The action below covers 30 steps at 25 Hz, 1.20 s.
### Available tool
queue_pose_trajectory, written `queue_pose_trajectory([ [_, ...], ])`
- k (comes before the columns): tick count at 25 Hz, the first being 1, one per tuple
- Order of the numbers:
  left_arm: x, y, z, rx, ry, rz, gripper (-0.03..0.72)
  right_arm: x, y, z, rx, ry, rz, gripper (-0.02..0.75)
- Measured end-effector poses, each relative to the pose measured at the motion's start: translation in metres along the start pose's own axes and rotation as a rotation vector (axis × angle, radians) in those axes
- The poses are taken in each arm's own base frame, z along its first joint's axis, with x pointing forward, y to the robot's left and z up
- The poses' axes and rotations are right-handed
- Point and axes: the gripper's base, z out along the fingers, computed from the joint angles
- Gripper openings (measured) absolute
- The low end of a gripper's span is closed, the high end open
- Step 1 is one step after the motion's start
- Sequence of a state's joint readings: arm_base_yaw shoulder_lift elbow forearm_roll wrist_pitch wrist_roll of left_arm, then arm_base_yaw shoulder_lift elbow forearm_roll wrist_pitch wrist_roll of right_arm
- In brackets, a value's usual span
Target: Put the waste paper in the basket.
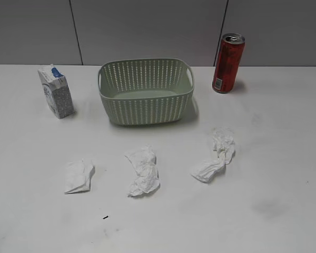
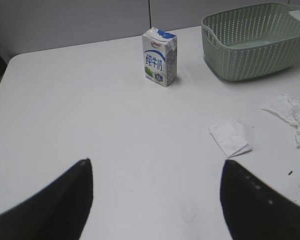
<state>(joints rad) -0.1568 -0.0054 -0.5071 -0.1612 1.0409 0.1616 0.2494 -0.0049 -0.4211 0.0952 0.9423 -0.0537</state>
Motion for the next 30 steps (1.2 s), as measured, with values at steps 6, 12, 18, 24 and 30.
queue_pose_trajectory([
  [6,0.000,0.000,0.000,0.000,0.000,0.000,0.584,0.000,0.000,0.000,0.000,0.000,0.001,0.572],
  [12,0.000,0.000,0.000,-0.004,0.001,0.002,0.596,0.000,0.000,0.000,0.000,0.001,0.001,0.572],
  [18,-0.009,0.001,0.012,0.021,0.057,-0.023,0.654,0.000,0.000,0.000,0.000,0.001,0.001,0.572],
  [24,-0.033,0.006,0.041,0.030,0.135,-0.063,0.657,0.000,0.000,0.000,0.000,0.001,0.001,0.572],
  [30,-0.050,0.015,0.087,0.023,0.260,-0.096,0.606,0.000,0.000,0.000,0.000,0.001,0.001,0.572],
])
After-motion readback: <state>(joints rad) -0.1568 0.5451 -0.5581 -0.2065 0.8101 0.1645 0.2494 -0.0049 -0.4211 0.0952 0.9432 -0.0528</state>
